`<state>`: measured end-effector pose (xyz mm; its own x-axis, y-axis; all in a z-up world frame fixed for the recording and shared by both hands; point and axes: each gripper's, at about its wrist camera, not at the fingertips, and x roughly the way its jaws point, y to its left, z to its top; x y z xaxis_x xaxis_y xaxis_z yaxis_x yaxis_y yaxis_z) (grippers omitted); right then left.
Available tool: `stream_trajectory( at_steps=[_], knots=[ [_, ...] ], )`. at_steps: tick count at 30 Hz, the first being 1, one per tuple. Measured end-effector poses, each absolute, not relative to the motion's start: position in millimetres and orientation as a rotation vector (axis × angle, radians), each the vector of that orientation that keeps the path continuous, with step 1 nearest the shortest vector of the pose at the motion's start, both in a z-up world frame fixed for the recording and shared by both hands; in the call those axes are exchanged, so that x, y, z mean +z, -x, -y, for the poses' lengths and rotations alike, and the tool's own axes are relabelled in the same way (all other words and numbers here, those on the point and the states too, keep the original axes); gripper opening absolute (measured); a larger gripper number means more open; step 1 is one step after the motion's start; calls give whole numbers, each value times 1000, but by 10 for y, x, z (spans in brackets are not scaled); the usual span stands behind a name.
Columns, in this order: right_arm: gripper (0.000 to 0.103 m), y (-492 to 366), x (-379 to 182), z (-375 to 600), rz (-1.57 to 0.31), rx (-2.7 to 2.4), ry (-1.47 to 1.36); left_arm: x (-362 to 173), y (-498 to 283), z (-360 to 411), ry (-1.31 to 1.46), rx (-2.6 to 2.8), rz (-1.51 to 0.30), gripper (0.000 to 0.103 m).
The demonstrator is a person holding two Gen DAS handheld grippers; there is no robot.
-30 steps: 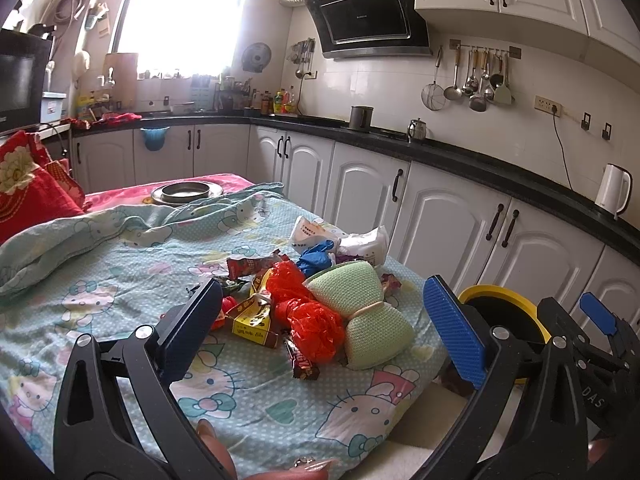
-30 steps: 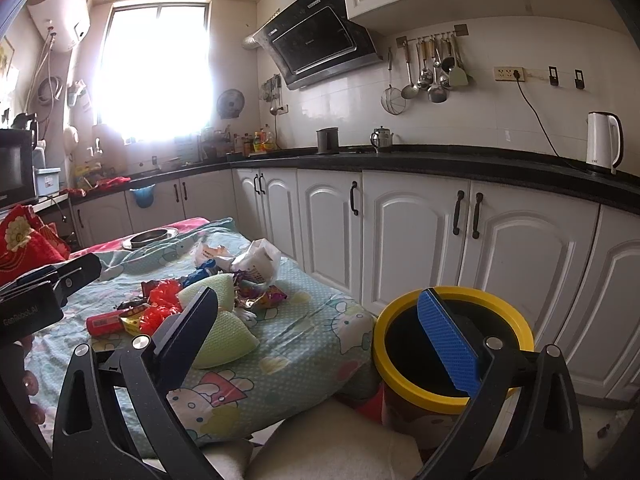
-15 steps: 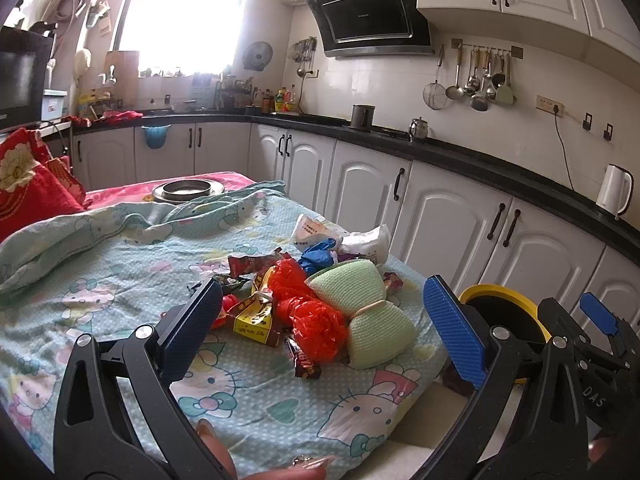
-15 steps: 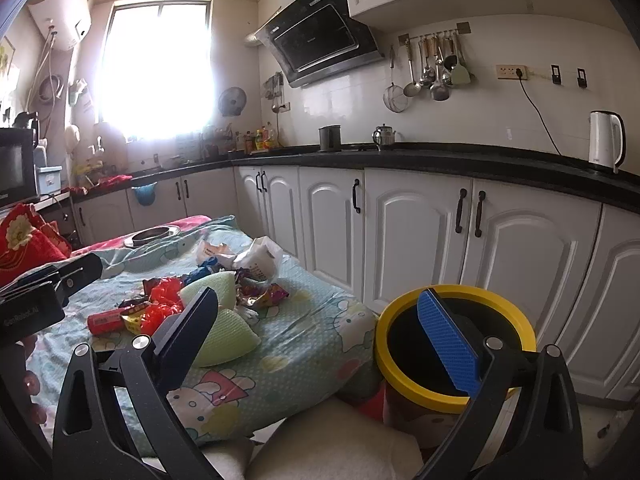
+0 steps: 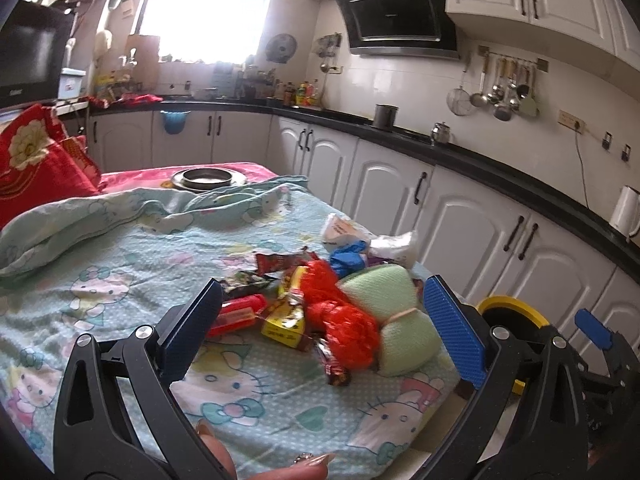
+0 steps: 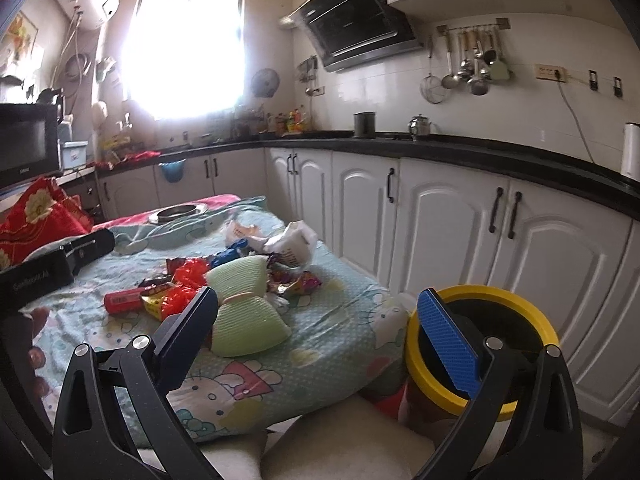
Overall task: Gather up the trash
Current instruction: 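Grasp the red can with the left tool while the right tool grasps the green mesh scrubber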
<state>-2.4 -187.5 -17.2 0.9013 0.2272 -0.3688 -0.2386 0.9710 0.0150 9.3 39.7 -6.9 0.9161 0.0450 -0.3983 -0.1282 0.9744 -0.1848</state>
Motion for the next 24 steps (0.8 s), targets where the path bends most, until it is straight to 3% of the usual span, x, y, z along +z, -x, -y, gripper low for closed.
stream_trajectory(
  at_steps=[16,24],
  knots=[
    [97,-368,-246,1419,-448,378,112,-125,-229,-1044,227,212,-423,92],
    [97,-736,-341,1218,-518,420,119,-323,-635,-1411,115,176,-613,92]
  ],
)
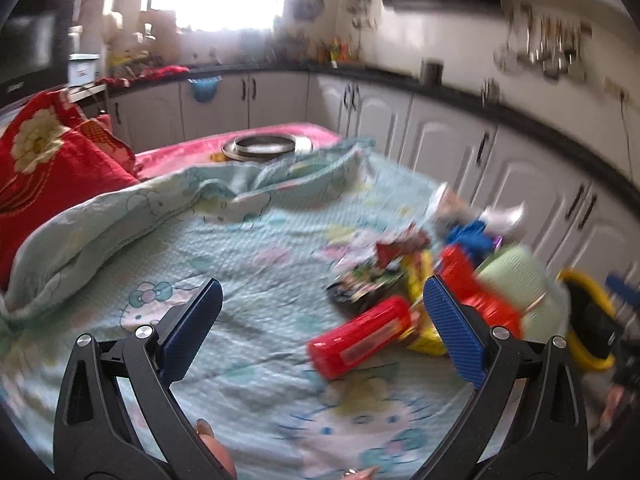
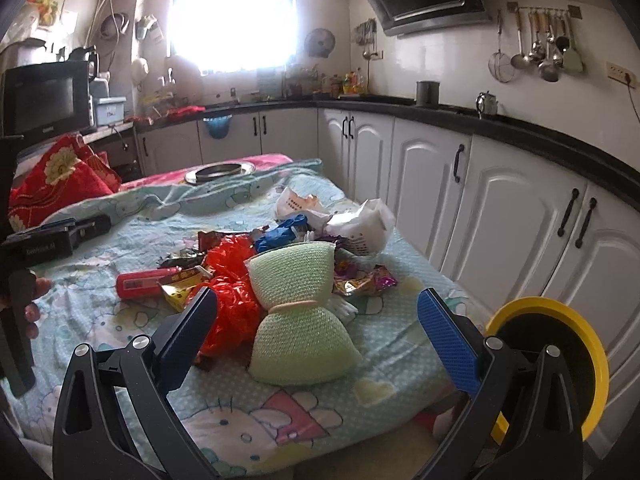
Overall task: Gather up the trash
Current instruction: 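Grasp the red can with the left tool while the right tool grasps the green mesh scrubber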
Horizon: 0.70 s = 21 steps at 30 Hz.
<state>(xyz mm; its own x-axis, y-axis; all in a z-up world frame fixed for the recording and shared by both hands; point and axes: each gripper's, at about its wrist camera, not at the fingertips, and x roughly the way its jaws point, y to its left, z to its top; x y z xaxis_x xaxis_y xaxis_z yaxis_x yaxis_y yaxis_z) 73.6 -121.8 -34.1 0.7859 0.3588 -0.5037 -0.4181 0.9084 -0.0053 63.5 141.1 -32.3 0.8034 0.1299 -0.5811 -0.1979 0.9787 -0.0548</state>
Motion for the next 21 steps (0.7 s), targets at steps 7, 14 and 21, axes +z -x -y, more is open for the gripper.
stream_trajectory(
  at_steps=[7,14,21],
  knots=[
    [97,-991,-486,1044,-599,434,165,-525,-899,-1547,51,72,-710,92],
    [85,-1244,-685,940,-707,429,205,-712,-1077,-1652,71,-66,-788,79],
    [79,-1328,-848,930,-795,447,184,-864,-1141,-1542,26,-180,-852,66]
  ],
)
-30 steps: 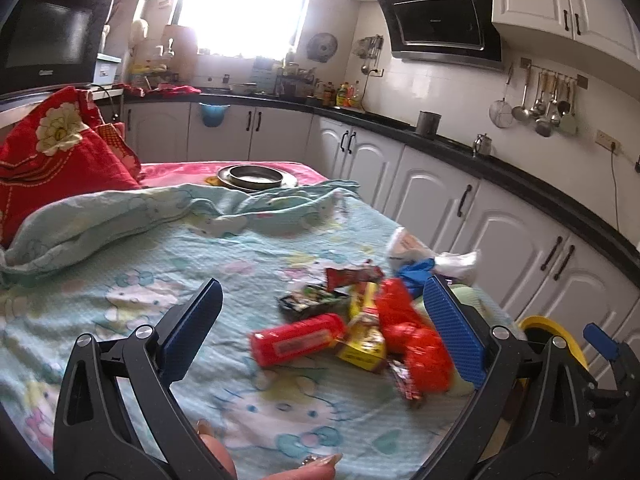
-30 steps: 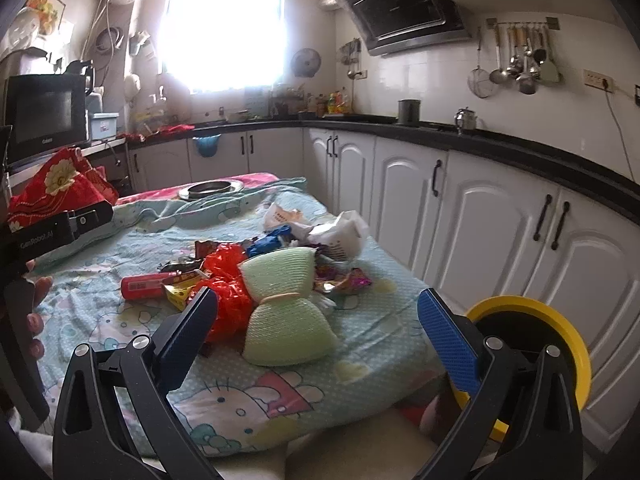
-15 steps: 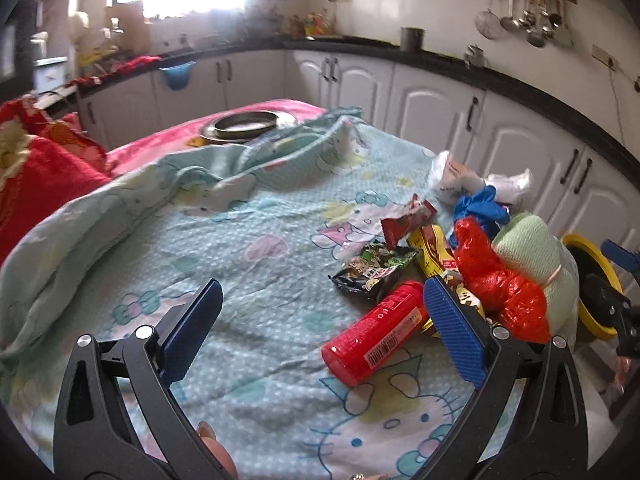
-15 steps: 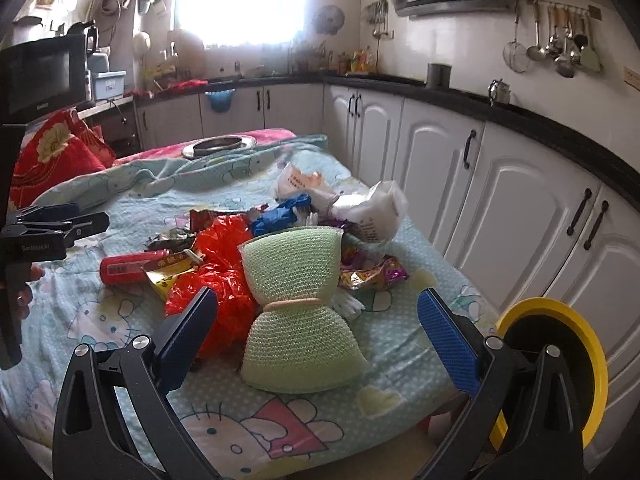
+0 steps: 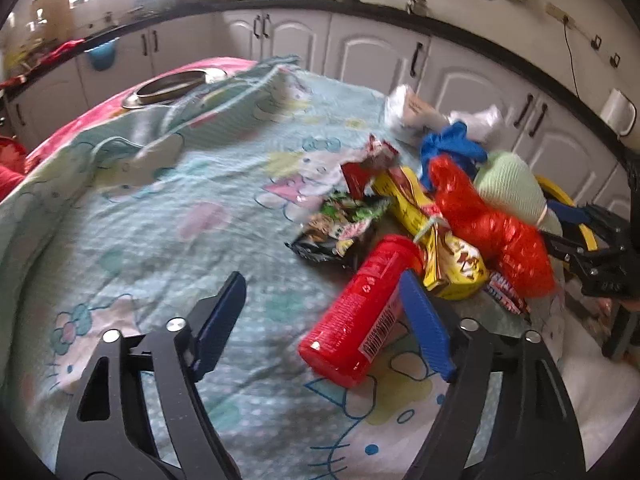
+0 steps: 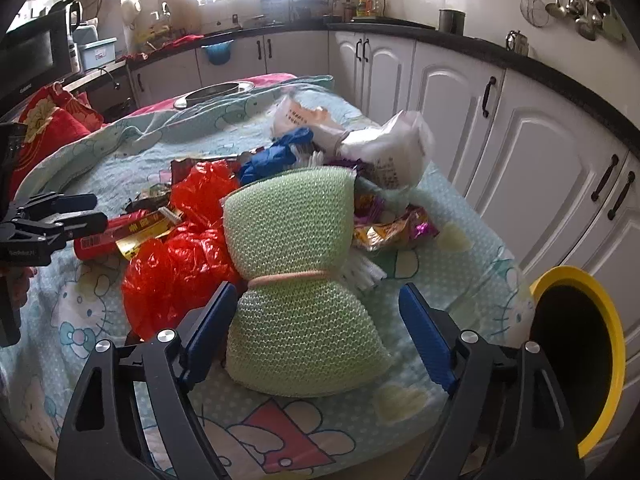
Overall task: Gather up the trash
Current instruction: 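Grasp the red can with the left tool while the right tool grasps the green mesh scrubber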
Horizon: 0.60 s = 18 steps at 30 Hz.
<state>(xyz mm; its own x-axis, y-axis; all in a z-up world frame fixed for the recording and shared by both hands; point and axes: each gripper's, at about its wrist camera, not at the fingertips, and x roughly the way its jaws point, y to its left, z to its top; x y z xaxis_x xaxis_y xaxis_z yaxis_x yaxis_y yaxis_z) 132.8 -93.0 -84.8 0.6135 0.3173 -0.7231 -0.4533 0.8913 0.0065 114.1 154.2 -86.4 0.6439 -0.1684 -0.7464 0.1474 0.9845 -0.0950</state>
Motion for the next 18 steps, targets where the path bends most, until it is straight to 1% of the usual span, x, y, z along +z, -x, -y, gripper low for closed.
stream_trajectory(
  at_steps=[4,5,6,7,10,12,13,16,18],
  knots=[
    [73,-1306,-855,943,-804,463,175,-928,-1168,-1504,33,-227,-883,63],
    [68,-1304,-858,947,-810,474,170,-943,-1164,-1492,29,-235,-889,62],
    [66,-1302,-857,950,-815,479,166,-963,-1157,-1471,20,-244,-896,61],
    [66,-1303,-856,955,-818,481,161,-975,-1154,-1459,17,-249,-900,60],
    [63,-1302,-853,977,-823,484,148,-996,-1131,-1412,8,-261,-906,53],
    [60,-1300,-849,1008,-827,489,130,-1002,-1109,-1373,-2,-267,-907,45],
    [59,-1296,-845,1029,-827,492,121,-1008,-1091,-1364,-4,-268,-908,44],
    [52,-1261,-818,1087,-817,503,105,-1028,-1050,-1311,-31,-259,-915,39],
    [42,-1228,-789,1118,-805,508,102,-1034,-1024,-1303,-30,-256,-918,36]
  ],
)
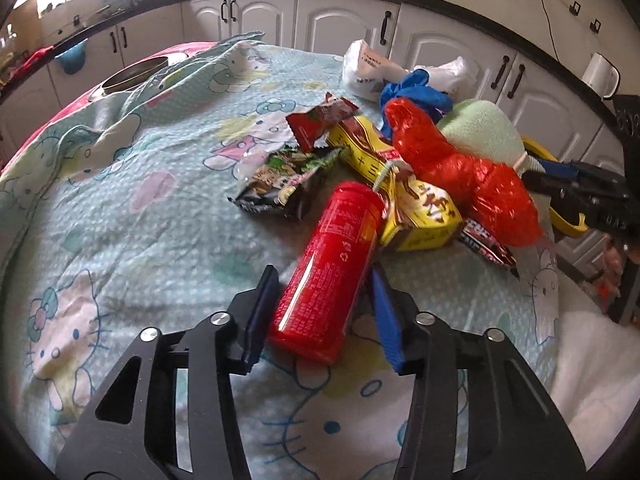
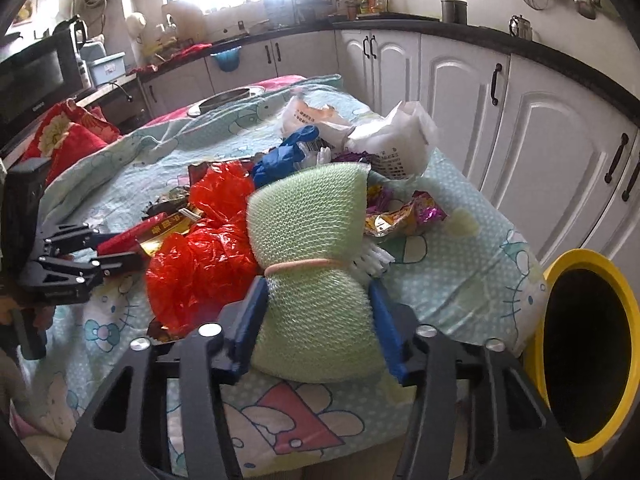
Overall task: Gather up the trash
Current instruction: 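Grasp the red can with the left tool while the right tool grasps the green mesh scrubber, then carry the red can and green scrubber with both tools over the yellow bin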
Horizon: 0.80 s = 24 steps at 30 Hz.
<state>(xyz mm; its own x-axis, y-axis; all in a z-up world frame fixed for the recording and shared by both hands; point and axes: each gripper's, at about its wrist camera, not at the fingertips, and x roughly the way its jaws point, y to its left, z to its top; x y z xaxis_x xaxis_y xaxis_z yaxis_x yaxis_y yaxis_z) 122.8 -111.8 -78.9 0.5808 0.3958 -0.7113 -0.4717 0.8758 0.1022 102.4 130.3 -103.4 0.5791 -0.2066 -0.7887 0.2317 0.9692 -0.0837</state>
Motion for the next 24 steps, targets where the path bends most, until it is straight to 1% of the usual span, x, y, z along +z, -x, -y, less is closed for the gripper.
stream_trajectory(
  at_steps=[3,5,6,8,12,18,24],
  knots=[
    [39,-1197,-757,1162,-802,519,101,-1036,-979,-1303,-10,-250,-921,30],
    [38,-1183,-747,1193,-809,527,85,-1028,-945,-1319,11,-235,-918,28],
    [34,-1171,-742,1214,-809,536,80,-1026,-928,-1319,18,-231,-917,26],
    [30,-1152,-727,1249,-803,545,71,-1008,-857,-1329,43,-223,-903,25],
    [26,-1083,-686,1290,-789,578,63,-933,-738,-1333,69,-211,-873,25],
    [24,-950,-545,1324,-733,608,78,-671,-551,-1338,98,-197,-805,25],
    [24,-901,-301,1504,-654,588,61,-277,-558,-1207,95,-200,-711,25]
  ],
)
